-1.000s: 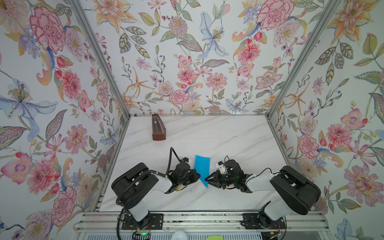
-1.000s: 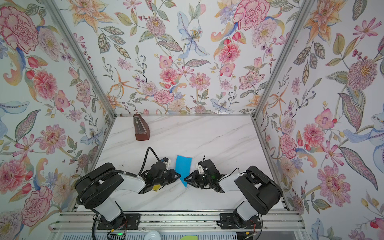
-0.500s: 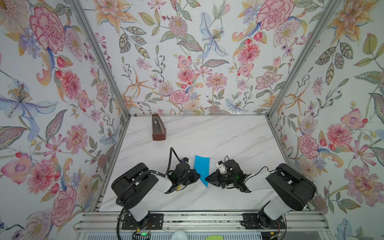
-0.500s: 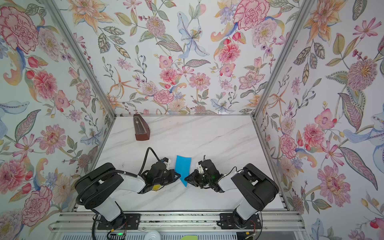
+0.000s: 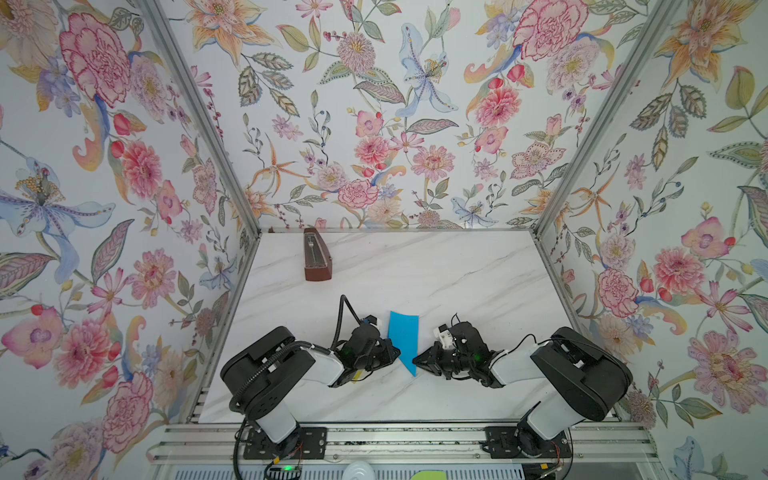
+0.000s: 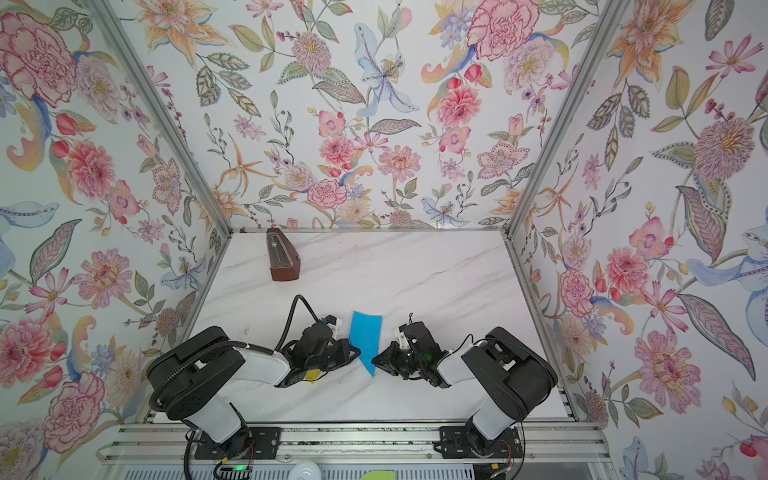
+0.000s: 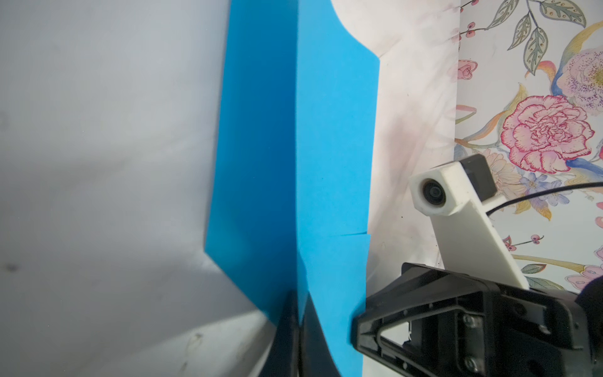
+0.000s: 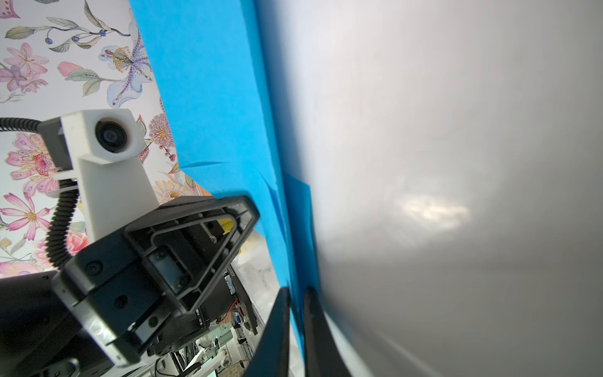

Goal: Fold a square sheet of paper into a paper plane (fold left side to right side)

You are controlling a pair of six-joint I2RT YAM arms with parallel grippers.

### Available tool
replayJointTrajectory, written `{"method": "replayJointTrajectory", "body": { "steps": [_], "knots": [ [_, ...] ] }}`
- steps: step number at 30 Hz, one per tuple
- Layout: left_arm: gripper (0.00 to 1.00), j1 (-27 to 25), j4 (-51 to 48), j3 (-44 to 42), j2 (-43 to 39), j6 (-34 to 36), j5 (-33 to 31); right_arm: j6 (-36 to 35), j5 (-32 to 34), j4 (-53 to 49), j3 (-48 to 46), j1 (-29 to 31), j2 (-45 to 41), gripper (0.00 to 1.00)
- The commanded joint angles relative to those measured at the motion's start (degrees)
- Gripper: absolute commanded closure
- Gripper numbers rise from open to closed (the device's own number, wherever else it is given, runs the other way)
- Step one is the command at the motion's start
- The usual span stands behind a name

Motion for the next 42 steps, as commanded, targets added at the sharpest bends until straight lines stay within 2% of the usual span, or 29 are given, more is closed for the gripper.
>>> {"method": "replayJointTrajectory", "body": {
  "steps": [1,4,7,15,21,24,29,42],
  "knots": [
    [0.95,0.4,-5.3,-0.3,-0.1,0.8,-1.4,-0.5,0.2,0.8,-0.2,-0.4,1.1,0.95],
    [0.91,0.5,-6.4,0.1,-1.1,1.1,-1.8,-0.7,0.2,0.8,-0.3,-0.4,1.3,1.00],
    [0.87,0.4,-9.8,1.2,-2.8,2.7,-2.9,-1.1,0.2,0.0,-0.2,-0.4,1.5,1.00],
    [0.89,0.5,-18.7,5.0,-5.0,7.1,-5.1,-1.4,-0.6,-0.3,0.1,-0.3,2.9,1.00],
    [0.92,0.4,-18.5,6.1,-5.0,7.9,-4.7,-1.6,-1.0,-0.3,0.4,-0.3,3.6,1.00],
    [0.84,0.5,-19.0,6.9,-5.0,8.2,-4.8,-1.6,-1.2,-0.1,0.6,-0.2,4.1,1.00],
    [0.82,0.5,-18.9,7.3,-4.9,8.3,-5.1,-1.6,-1.2,0.0,0.5,-0.2,4.4,1.00],
    [1.00,0.4,-23.8,10.1,-5.0,10.3,-5.2,-3.0,-1.3,-2.1,1.0,-0.2,5.1,1.00]
  ]
}}
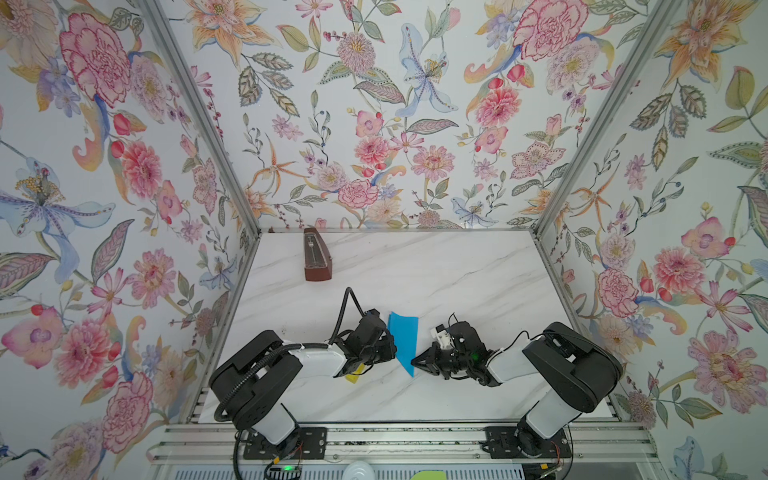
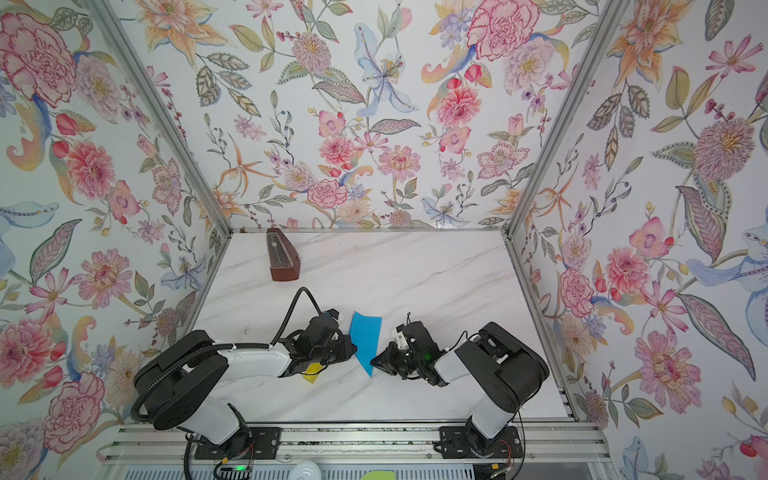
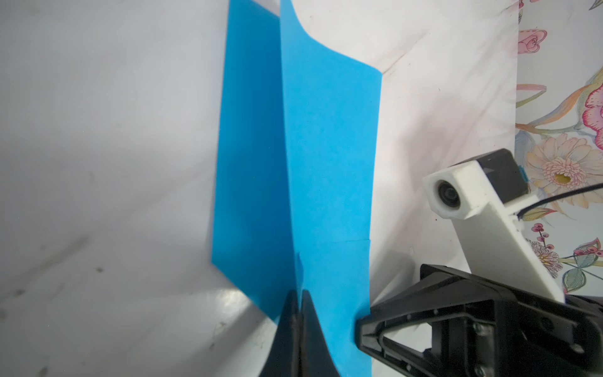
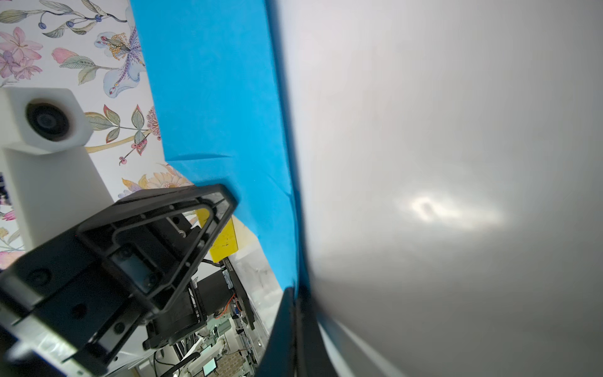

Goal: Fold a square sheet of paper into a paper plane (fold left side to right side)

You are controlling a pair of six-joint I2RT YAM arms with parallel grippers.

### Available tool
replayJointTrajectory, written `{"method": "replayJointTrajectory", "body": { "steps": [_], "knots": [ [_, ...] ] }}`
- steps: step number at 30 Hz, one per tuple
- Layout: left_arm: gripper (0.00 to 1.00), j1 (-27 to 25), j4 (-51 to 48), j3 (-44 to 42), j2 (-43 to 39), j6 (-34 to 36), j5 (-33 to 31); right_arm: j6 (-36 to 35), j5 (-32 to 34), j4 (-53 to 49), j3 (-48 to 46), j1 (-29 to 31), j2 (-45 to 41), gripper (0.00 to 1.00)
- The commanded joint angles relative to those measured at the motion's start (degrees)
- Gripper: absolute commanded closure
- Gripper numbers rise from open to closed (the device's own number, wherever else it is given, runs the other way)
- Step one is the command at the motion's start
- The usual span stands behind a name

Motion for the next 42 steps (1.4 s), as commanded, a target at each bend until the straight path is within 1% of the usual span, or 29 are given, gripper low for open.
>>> {"method": "replayJointTrajectory", "body": {
  "steps": [1,11,22,35,42],
  "knots": [
    [1.00,0.4,-4.0,2.4,-0.8,1.9,-0.9,-1.7,0.8,-4.5,0.3,-0.2,1.7,1.00],
    [1.00,-1.4,-13.4,8.4,-0.8,5.1,-2.8,-4.5,1.3,-9.3,1.6,-0.1,1.9,1.00],
    [1.00,-3.6,-20.9,15.3,2.3,8.4,-4.5,-7.1,2.0,-14.1,3.1,0.2,1.7,1.00],
    [1.00,-5.1,-24.1,20.7,6.3,10.5,-4.3,-11.8,2.7,-19.9,5.8,0.5,1.0,1.00],
    [1.00,-5.2,-24.0,22.1,7.8,10.9,-5.1,-13.0,2.1,-20.1,5.9,0.8,1.7,1.00]
  ]
}}
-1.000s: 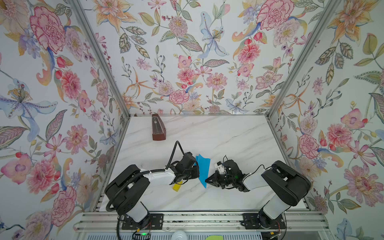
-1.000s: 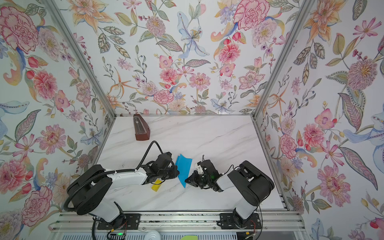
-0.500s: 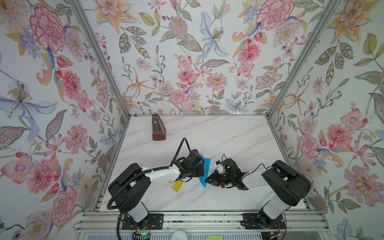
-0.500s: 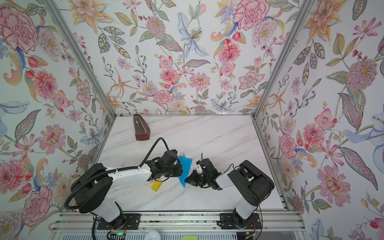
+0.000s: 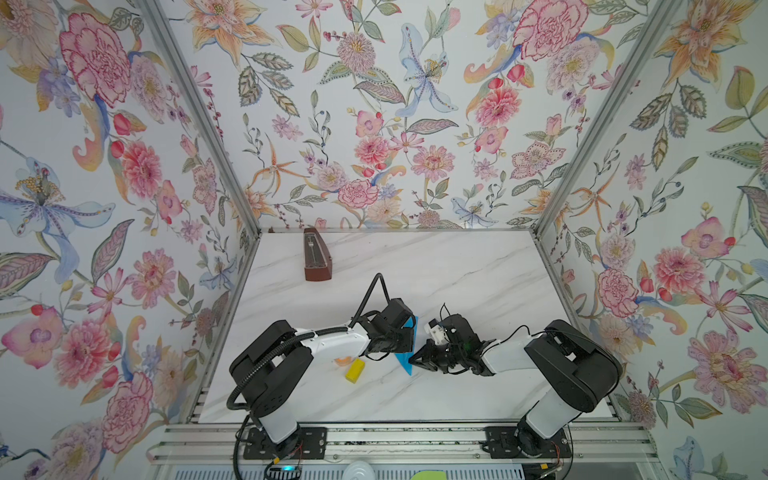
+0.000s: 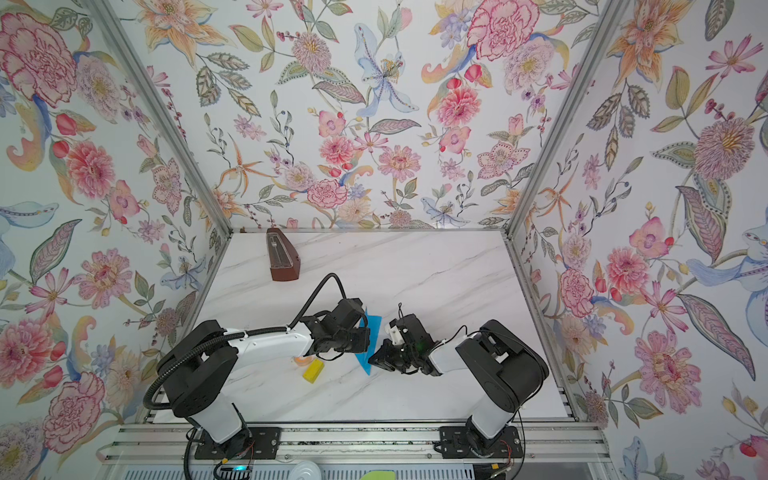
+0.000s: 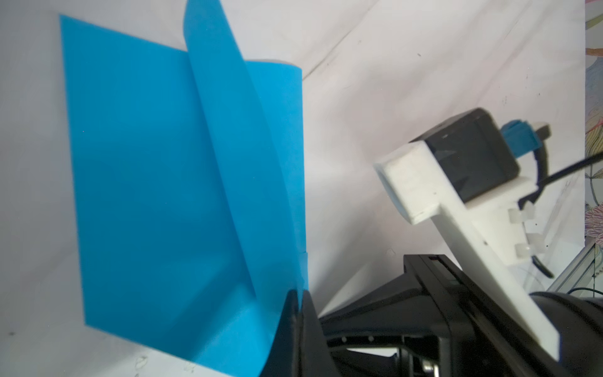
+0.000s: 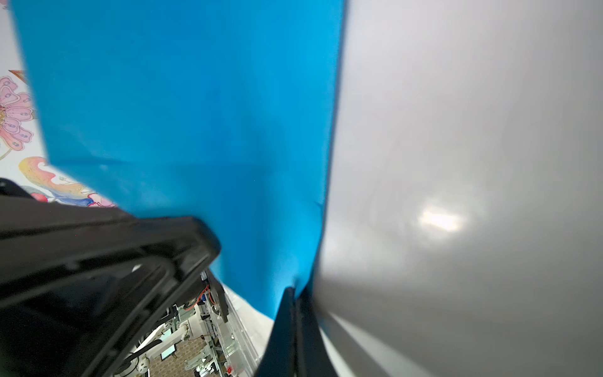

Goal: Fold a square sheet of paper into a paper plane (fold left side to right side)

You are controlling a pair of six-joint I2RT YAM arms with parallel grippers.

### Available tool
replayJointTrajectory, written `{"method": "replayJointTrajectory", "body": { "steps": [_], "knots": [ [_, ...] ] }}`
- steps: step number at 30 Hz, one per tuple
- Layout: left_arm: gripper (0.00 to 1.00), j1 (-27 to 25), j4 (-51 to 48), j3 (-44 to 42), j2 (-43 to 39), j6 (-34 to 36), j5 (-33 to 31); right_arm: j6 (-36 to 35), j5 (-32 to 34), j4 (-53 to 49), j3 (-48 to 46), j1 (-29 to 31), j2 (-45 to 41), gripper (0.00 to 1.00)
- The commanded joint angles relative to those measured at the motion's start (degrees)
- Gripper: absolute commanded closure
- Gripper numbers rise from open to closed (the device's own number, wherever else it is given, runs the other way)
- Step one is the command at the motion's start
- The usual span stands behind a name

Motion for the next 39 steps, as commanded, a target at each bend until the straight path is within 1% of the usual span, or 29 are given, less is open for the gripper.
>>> {"method": "replayJointTrajectory", "body": {
  "steps": [1,10,21,28,39],
  "knots": [
    [1.00,-0.4,-0.9,1.8,1.4,1.3,-2.0,-2.0,2.5,-7.0,-0.8,0.8,1.9,1.00],
    [1.00,-0.4,-0.6,2.9,3.5,1.5,-2.7,-2.5,1.8,-6.2,-1.1,1.2,2.6,1.00],
    [1.00,-0.3,-0.3,4.1,5.3,2.6,-2.5,-4.0,1.2,-7.7,-0.7,1.4,2.6,1.00],
    [1.00,-0.3,-0.1,4.7,7.5,3.2,-1.6,-5.1,3.1,-12.1,0.2,1.4,0.9,1.00],
    [1.00,-0.3,2.5,2.1,7.0,1.2,-2.0,-5.5,9.2,-24.6,1.7,0.8,-9.2,0.85]
  ]
}}
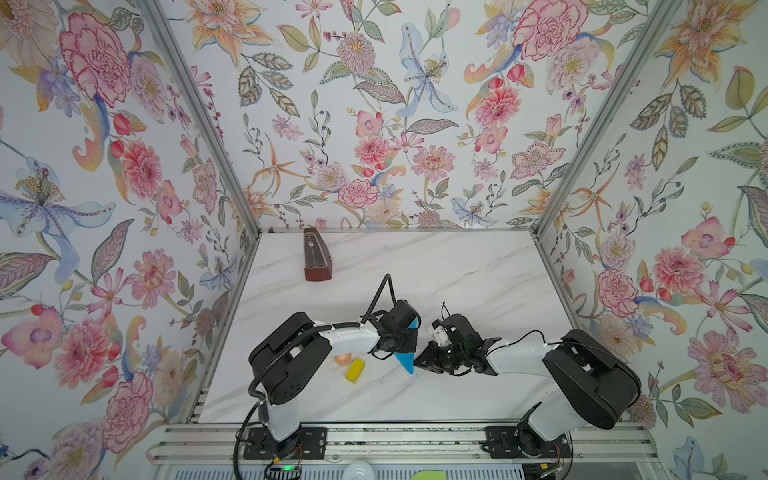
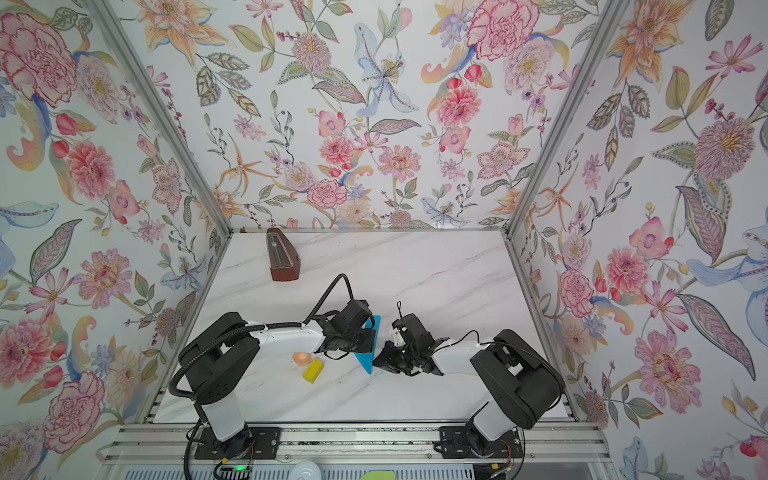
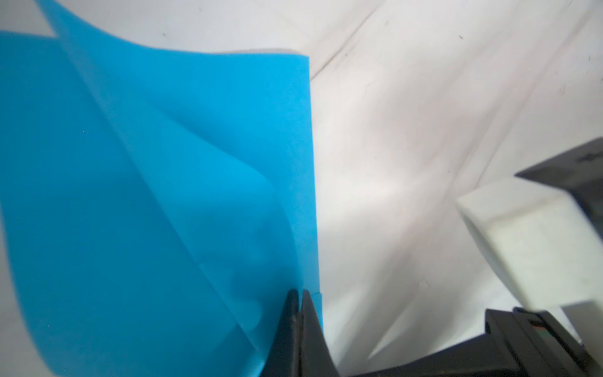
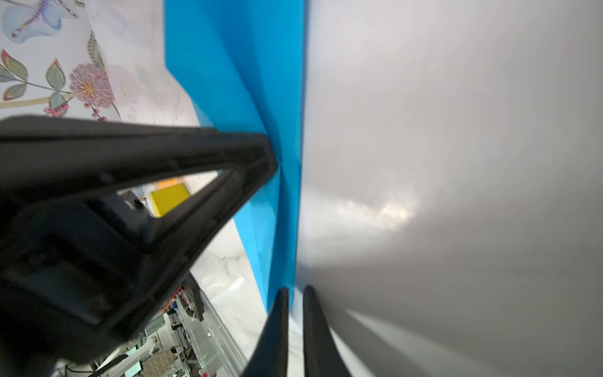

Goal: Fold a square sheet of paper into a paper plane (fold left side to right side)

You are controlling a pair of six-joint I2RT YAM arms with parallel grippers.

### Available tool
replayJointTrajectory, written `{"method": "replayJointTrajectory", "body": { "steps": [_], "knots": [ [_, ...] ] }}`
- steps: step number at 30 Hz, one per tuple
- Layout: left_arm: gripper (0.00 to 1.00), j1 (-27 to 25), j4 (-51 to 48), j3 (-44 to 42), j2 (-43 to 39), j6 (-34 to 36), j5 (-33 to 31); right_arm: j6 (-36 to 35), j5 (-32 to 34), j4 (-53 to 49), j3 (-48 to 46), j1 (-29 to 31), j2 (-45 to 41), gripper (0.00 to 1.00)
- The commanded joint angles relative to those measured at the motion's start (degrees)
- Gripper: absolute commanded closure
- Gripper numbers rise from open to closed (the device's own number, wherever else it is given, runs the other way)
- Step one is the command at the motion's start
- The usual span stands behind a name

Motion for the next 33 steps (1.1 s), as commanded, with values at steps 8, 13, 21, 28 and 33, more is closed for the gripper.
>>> {"method": "replayJointTrajectory", "body": {
  "steps": [8,13,21,28,33],
  "knots": [
    [1.00,-0.3,2.9,-2.4,0.1,-1.9,-0.7,2.7,3.6,-6.5,-0.3,0.0,-6.4,0.81],
    [1.00,-0.3,3.3,-2.9,-0.1,-2.5,-1.0,8.9,0.2,4.8,-2.7,0.2,-5.0,0.78],
    [1.00,-0.3,4.2,-4.0,-0.4,-3.2,-1.3,11.2,0.1,9.4,-3.6,0.4,-2.0,0.78],
    [1.00,-0.3,4.6,-4.5,-0.7,-3.7,-1.5,12.4,-1.5,13.2,-3.8,0.4,1.0,0.84],
    [1.00,-0.3,5.0,-5.4,-2.1,-4.3,-1.9,13.4,-2.1,15.6,-4.0,0.4,1.9,0.89]
  ]
}}
